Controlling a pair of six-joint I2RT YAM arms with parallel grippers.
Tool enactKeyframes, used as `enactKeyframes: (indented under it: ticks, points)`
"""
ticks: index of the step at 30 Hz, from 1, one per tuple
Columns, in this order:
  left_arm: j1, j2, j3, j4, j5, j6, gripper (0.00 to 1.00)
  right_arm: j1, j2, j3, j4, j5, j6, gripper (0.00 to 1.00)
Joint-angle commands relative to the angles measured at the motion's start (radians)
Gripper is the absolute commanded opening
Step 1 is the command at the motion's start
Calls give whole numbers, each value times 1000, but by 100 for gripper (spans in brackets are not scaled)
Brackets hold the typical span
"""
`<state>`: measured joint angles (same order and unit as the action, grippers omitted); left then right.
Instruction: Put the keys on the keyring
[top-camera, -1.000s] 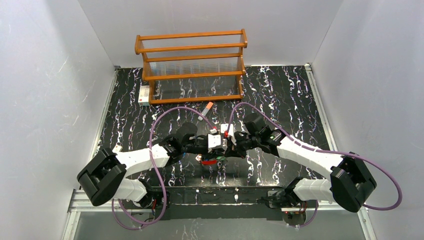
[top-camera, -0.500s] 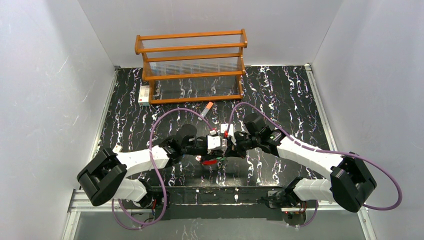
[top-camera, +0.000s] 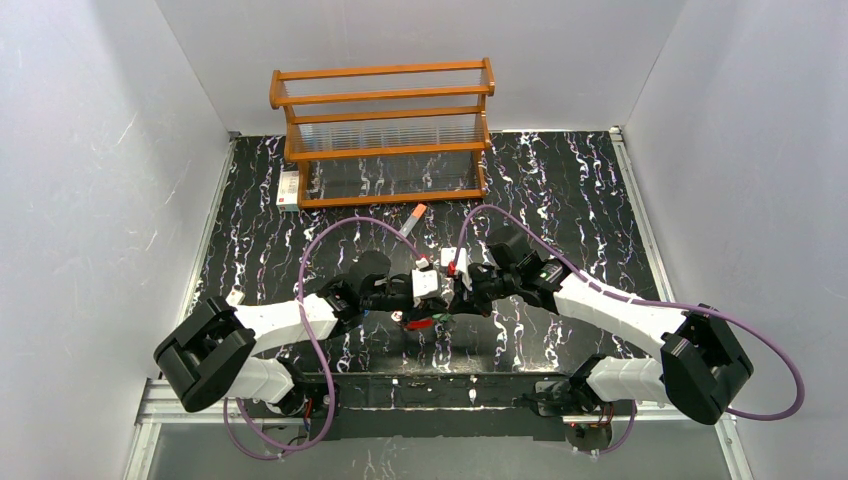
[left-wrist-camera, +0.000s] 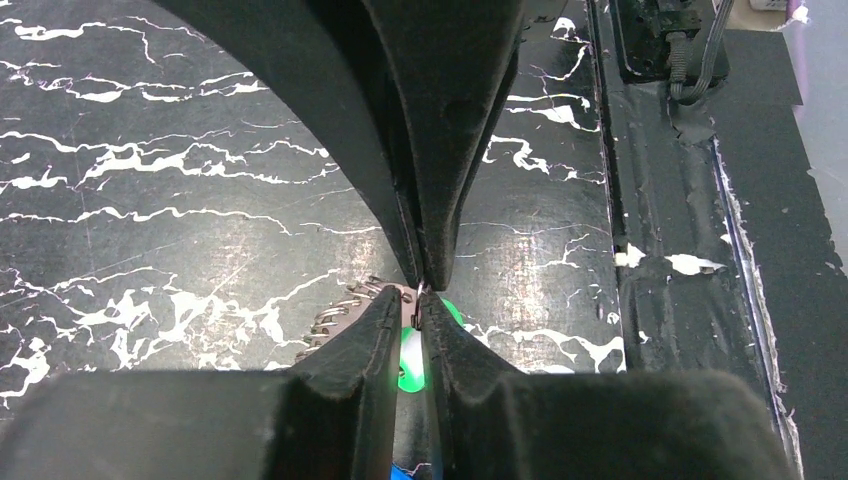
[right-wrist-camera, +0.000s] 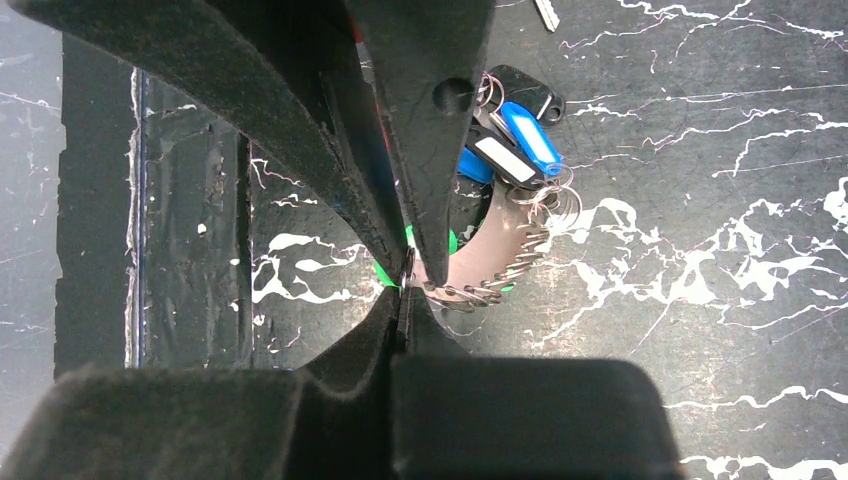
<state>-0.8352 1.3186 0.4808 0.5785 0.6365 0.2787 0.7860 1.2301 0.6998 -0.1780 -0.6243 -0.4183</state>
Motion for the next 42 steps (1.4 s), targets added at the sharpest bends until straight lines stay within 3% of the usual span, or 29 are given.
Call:
enactKeyframes:
  ticks: [1,3,7,9,11,12,15,19,29,42]
  points:
    - [-4,-7,-10,38,11,-13,8,7,-14,46,33,-29,9,1]
    - [-2,-6,-13,40,12,-11,0,7,-14,45,36,-27,7,1]
    - [-4,-11,-17,37,6,-14,0,7,-32,43,62,-6,26,4]
    - [-3,-20,-22,37,-6,-15,0,7,-57,33,96,10,43,24]
    - [-2,-32,-26,35,-21,-13,0,4,-94,17,140,38,61,50]
    - [-3,-38,-27,34,-28,-13,0,5,-117,6,178,58,77,68]
    - [-2,-68,-30,29,-68,-27,0,4,-205,-37,293,117,143,96]
    - [-3,-121,-31,40,-104,-44,0,2,-270,-66,416,193,234,99]
    - [0,-296,-39,83,-237,-71,0,-1,-285,-33,492,320,328,99]
    - [2,-599,-90,40,-616,-13,0,0,-229,50,477,480,507,99]
